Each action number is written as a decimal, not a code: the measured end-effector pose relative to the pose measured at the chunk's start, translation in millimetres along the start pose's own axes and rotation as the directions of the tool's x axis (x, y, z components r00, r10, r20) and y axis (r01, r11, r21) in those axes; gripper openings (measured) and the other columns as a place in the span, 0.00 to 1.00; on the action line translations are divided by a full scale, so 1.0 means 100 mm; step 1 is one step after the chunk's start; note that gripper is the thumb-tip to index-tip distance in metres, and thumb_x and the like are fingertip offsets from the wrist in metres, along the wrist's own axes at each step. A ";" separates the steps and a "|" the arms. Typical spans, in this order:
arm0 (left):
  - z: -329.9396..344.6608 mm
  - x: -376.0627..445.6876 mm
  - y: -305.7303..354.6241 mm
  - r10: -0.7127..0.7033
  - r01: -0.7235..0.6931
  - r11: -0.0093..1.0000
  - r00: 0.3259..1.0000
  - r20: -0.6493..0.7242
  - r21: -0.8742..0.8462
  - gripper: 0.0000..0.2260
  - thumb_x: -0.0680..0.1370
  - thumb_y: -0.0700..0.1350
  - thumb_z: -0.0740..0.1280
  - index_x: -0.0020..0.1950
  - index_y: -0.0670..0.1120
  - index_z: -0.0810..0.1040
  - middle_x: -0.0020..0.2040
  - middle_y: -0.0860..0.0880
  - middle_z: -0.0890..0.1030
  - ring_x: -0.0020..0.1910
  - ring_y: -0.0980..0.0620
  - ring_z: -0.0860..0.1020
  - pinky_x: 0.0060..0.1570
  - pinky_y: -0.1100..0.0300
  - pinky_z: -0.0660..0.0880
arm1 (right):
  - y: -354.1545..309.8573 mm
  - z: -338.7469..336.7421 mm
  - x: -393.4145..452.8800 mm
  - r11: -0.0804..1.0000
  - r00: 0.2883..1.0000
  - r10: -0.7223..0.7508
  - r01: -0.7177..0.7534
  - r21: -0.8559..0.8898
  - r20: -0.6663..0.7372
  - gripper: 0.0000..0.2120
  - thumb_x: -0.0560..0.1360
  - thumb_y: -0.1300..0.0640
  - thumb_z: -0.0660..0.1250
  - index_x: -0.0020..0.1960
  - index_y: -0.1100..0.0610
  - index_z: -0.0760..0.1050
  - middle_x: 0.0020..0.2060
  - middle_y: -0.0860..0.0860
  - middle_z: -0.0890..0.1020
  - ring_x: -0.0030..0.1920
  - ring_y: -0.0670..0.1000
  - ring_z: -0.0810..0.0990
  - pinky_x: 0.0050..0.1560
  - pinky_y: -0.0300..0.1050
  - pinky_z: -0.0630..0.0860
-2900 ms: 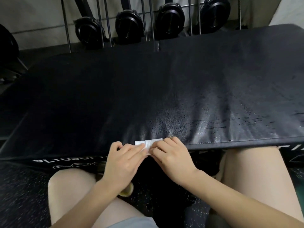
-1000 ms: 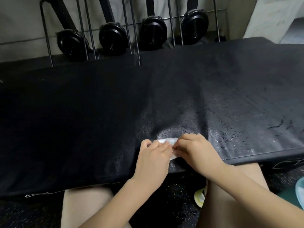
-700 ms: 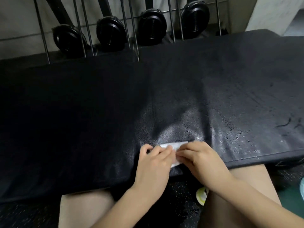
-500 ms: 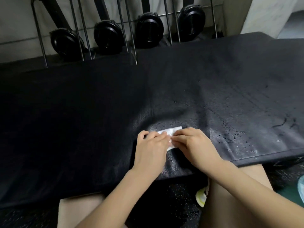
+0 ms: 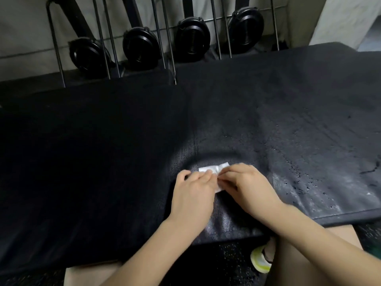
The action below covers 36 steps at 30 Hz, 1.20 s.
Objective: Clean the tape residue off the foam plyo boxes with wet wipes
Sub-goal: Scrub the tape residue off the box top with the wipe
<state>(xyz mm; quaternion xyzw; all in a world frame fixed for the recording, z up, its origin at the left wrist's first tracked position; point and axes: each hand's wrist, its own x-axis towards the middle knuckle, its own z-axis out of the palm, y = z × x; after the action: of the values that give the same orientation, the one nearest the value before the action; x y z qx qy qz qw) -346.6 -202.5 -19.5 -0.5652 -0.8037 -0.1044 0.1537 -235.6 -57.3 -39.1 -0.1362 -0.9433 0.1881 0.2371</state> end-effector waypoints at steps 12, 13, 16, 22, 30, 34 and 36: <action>-0.09 -0.03 0.00 -0.018 0.027 0.996 0.995 0.099 -0.089 0.11 0.81 0.49 0.56 0.53 0.54 0.78 0.47 0.57 0.80 0.45 0.53 0.76 0.49 0.52 0.72 | -0.05 -0.09 -0.07 0.999 0.999 -0.042 0.041 -0.013 -0.017 0.06 0.75 0.49 0.71 0.46 0.50 0.85 0.45 0.42 0.83 0.43 0.50 0.81 0.46 0.47 0.76; -0.10 -0.08 0.02 -0.012 0.021 0.995 0.995 0.099 -0.096 0.11 0.82 0.49 0.56 0.53 0.54 0.78 0.48 0.57 0.80 0.46 0.54 0.76 0.50 0.52 0.71 | -0.07 -0.11 -0.13 0.999 0.999 -0.047 0.046 -0.013 -0.013 0.06 0.75 0.49 0.70 0.46 0.49 0.85 0.45 0.41 0.83 0.44 0.49 0.81 0.46 0.47 0.76; -0.08 -0.07 -0.02 0.014 -0.007 0.997 0.997 0.076 -0.083 0.08 0.80 0.49 0.59 0.51 0.54 0.78 0.47 0.58 0.80 0.46 0.55 0.77 0.50 0.53 0.70 | -0.04 -0.10 -0.11 0.998 0.998 -0.055 0.055 -0.005 0.017 0.09 0.76 0.47 0.68 0.46 0.49 0.85 0.46 0.41 0.83 0.44 0.48 0.81 0.47 0.47 0.77; 0.08 0.55 -0.40 0.033 -0.033 0.999 0.994 0.109 -0.007 0.09 0.79 0.49 0.60 0.48 0.53 0.80 0.42 0.56 0.80 0.42 0.52 0.77 0.48 0.52 0.72 | 0.24 0.00 0.61 0.999 0.995 0.029 -0.033 0.036 0.098 0.04 0.72 0.53 0.76 0.46 0.50 0.84 0.43 0.45 0.84 0.44 0.52 0.82 0.47 0.47 0.79; 0.29 1.10 -0.82 0.011 -0.018 1.000 0.970 0.241 0.023 0.19 0.82 0.56 0.48 0.59 0.56 0.78 0.46 0.56 0.81 0.46 0.52 0.75 0.52 0.53 0.69 | 0.47 0.13 1.15 0.996 0.996 0.047 -0.052 0.070 0.071 0.04 0.72 0.53 0.77 0.47 0.51 0.86 0.44 0.47 0.84 0.45 0.52 0.82 0.49 0.46 0.78; 0.10 0.89 -0.68 0.093 -0.079 0.994 0.970 0.224 -0.073 0.20 0.79 0.56 0.49 0.49 0.53 0.80 0.38 0.55 0.80 0.40 0.51 0.75 0.46 0.49 0.72 | 0.39 -0.01 0.90 0.998 0.994 -0.018 0.012 0.064 0.108 0.06 0.73 0.46 0.72 0.44 0.46 0.84 0.39 0.43 0.82 0.39 0.45 0.80 0.43 0.40 0.73; 0.06 0.77 -0.62 0.124 -0.112 0.991 0.975 0.185 -0.076 0.18 0.80 0.54 0.51 0.48 0.53 0.80 0.39 0.57 0.80 0.39 0.52 0.75 0.45 0.50 0.73 | 0.36 -0.06 0.79 0.997 0.987 -0.026 0.014 0.078 0.158 0.08 0.74 0.44 0.70 0.45 0.46 0.84 0.39 0.42 0.81 0.39 0.43 0.79 0.43 0.36 0.72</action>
<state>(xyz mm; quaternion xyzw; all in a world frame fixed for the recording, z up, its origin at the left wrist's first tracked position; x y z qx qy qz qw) -429.7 -153.6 3.7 -0.6240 -0.7759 -0.0671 0.0641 -293.4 3.6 -17.6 -0.1022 -0.9526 0.2320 0.1682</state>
